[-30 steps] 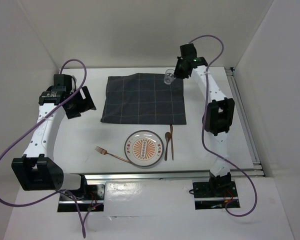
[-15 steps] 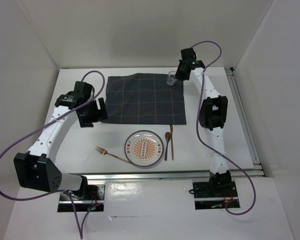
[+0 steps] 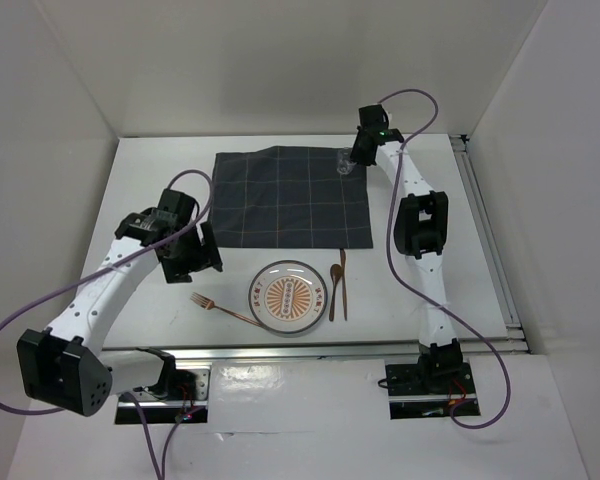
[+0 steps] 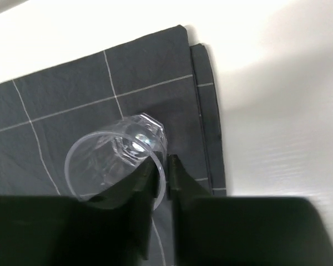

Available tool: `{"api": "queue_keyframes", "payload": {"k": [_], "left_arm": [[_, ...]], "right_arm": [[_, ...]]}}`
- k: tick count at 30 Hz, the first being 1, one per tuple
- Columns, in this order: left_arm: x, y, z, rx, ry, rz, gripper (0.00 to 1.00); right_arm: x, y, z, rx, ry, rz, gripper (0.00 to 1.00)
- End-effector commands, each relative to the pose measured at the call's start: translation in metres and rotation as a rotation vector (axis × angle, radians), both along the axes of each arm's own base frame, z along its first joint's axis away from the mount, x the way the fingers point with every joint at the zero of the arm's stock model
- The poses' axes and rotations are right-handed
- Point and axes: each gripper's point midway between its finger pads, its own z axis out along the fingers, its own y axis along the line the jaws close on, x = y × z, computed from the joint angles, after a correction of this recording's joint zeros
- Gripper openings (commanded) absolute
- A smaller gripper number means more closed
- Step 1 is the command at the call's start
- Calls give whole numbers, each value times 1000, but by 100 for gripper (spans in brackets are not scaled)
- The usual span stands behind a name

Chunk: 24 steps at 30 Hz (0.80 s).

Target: Set the dinner table for one person

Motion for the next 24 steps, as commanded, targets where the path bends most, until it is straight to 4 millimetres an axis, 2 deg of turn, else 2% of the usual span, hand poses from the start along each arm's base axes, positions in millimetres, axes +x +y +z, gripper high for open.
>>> {"api": "queue_keyframes", "payload": {"k": [1, 2, 4, 5, 6, 7, 8, 9, 10, 11, 13, 14, 15, 16, 17, 18, 19, 20, 21, 22, 23, 24], "left_arm": [[-15, 9, -2, 23, 23, 132, 88], [-16, 11, -5, 32, 29, 148, 88], [-22, 13, -13, 36, 62, 194, 90], [-23, 11, -13, 28, 65, 191, 92], [-25, 9, -16, 18, 78, 197, 92], [-24, 9, -18, 13, 77, 209, 96], [-27, 5, -22, -10, 93, 209, 96], [-30, 3, -25, -11, 103, 213, 96], [-32, 3, -28, -12, 114, 226, 96], [-33, 4, -32, 1, 119, 253, 96], [-42, 6, -42, 15, 143, 280, 93], [-44, 3, -43, 1, 147, 316, 90], [-48, 0, -46, -2, 160, 333, 88], [-48, -3, -51, -26, 161, 358, 87], [-50, -11, -56, -51, 171, 389, 87], [-52, -13, -61, -58, 180, 419, 85], [-59, -10, -74, -38, 199, 451, 84], [-55, -10, -80, -46, 181, 484, 83], [-52, -12, -83, -64, 179, 534, 81], [-54, -11, -91, -66, 185, 552, 80], [-51, -15, -94, -69, 186, 555, 78], [-45, -19, -97, -96, 176, 567, 78]], "right_arm": [[17, 6, 24, 18, -92, 13, 33], [18, 9, 34, 33, -111, 25, 41], [16, 11, 48, 45, -128, 34, 73], [16, 11, 56, 47, -140, 34, 73], [15, 10, 65, 41, -154, 42, 87], [14, 10, 69, 42, -158, 42, 93], [12, 9, 90, 39, -190, 49, 97], [10, 9, 95, 40, -195, 49, 100], [9, 8, 107, 43, -213, 49, 100], [4, 7, 128, 40, -242, 55, 100], [-5, 8, 139, 49, -244, 67, 100], [-15, 11, 165, 71, -276, 89, 100], [-20, 7, 171, 81, -278, 94, 100], [-29, 9, 163, 87, -249, 107, 100], [-41, 10, 189, 112, -285, 118, 100], [-46, 12, 195, 121, -297, 130, 100], [-57, 13, 178, 128, -255, 143, 100], [-63, 14, 182, 135, -258, 153, 100], [-76, 20, 199, 146, -280, 173, 100], [-86, 23, 189, 137, -252, 187, 100], [-92, 24, 190, 146, -247, 199, 100], [-103, 23, 203, 146, -267, 213, 100]]}}
